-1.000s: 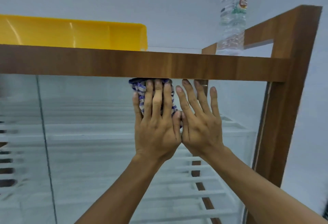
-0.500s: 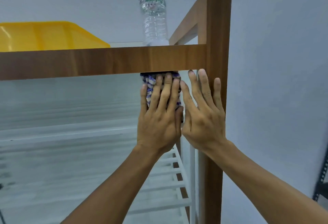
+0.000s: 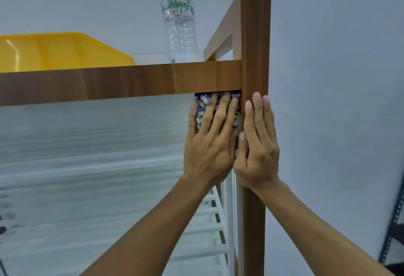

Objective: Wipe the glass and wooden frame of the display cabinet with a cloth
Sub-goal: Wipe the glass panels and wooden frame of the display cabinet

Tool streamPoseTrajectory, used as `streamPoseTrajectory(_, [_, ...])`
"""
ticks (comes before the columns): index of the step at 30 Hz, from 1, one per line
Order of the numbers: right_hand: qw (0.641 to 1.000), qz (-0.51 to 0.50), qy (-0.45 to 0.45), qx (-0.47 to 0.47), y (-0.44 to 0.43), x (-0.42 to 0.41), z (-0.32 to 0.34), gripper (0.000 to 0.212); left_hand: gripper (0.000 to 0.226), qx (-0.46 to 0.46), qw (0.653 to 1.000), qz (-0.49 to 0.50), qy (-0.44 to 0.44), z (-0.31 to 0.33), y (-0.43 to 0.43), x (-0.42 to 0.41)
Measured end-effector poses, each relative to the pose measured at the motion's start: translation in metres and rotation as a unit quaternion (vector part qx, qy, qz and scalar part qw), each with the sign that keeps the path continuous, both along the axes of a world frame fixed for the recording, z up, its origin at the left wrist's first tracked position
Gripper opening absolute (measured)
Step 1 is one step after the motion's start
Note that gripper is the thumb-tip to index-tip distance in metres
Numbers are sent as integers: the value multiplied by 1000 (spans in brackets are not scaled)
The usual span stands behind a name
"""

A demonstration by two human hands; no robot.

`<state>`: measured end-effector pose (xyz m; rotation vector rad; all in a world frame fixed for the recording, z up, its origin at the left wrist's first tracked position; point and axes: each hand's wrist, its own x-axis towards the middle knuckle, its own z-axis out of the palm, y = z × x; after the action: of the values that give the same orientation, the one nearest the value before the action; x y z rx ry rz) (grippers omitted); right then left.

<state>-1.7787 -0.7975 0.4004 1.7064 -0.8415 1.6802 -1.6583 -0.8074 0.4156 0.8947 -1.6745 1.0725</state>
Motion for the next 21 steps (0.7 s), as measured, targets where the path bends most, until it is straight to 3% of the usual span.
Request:
streamPoseTrajectory(2, [1000,4,8,1,-1,-2,-1,51,60,15,1000,-5,2,-8,1,-5])
streamPoseTrajectory(7, [1000,3,21,10,-2,-5,-2,50,61,-12,995,7,-98,-23,-3,23])
streamPoseTrajectory(11, [1000,15,17,20,0,-5,-3,50,59,11,1000,-11,11,-9,1,-4])
streamPoseTrajectory(17, [994,27,72,78,18,-24,-2,55,53,-63,997,-42,-35,-19,-8,7])
streamPoseTrajectory(21, [992,19,102,72,28,-45,1,54,31,-75,981,-144,102,-10,5,-18])
